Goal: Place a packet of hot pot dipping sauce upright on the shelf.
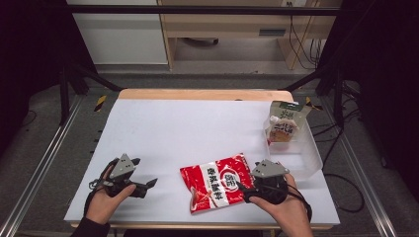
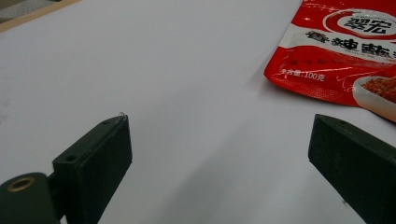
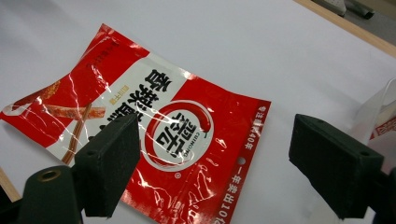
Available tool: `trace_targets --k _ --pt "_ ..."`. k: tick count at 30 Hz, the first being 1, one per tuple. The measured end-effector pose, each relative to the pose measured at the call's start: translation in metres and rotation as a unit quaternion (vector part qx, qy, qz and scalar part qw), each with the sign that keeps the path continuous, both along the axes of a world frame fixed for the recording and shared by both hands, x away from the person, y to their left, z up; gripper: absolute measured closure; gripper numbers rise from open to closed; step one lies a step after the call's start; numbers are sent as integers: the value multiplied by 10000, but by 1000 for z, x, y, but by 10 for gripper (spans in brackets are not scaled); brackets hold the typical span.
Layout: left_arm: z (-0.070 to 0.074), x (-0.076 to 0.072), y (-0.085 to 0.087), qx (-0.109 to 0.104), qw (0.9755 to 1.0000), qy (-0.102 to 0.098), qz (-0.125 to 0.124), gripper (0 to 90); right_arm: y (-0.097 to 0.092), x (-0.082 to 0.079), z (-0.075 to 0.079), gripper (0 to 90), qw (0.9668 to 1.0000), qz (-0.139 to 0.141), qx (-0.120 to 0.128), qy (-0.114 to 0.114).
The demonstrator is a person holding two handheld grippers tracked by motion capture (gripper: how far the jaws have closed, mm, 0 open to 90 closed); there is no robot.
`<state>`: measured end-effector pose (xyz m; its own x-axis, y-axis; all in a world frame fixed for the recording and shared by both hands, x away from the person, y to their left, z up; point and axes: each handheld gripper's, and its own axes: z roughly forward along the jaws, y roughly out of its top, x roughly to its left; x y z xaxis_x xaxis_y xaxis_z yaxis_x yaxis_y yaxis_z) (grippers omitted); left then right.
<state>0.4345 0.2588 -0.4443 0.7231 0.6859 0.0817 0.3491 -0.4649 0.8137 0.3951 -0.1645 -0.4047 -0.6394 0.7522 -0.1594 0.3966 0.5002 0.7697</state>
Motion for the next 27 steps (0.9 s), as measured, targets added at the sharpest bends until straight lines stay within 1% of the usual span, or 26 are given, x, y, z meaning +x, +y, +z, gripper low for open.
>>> trace_targets --k 2,5,8,10,12,18,20,22,23,25,27 --pt "1 -1 -2 -30 10000 41 -30 63 0 -2 -5 171 10000 -19 66 29" --pt "3 -3 -9 -51 10000 30 -49 65 0 -5 -12 165 9998 -40 155 86" --pt "5 -4 -18 -152 9998 17 -108 67 1 -7 -19 158 9998 -42 146 124" --pt "7 -3 -27 -100 9998 -45 -167 67 1 -8 -23 151 9998 -63 124 171" --pt "9 0 -37 -65 9996 -85 -251 67 1 -10 -26 146 9996 -88 184 211" --pt "14 13 -65 91 9985 -106 -524 66 0 -13 -34 125 9993 -123 181 309" --pt "12 14 -73 91 9981 -118 -598 67 -2 -13 -36 123 9992 -131 146 355" --pt "8 12 -77 5 9981 -123 -601 67 -4 -14 -40 120 9989 -138 124 428" --pt "5 10 -77 1 9981 -109 -601 67 -6 -15 -42 120 9987 -166 89 471" --pt "-1 6 -78 165 9976 -59 -663 68 -8 -15 -45 124 9984 -219 74 513" --pt "-6 3 -76 188 9977 -14 -644 67 -11 -16 -47 125 9980 -235 64 586"
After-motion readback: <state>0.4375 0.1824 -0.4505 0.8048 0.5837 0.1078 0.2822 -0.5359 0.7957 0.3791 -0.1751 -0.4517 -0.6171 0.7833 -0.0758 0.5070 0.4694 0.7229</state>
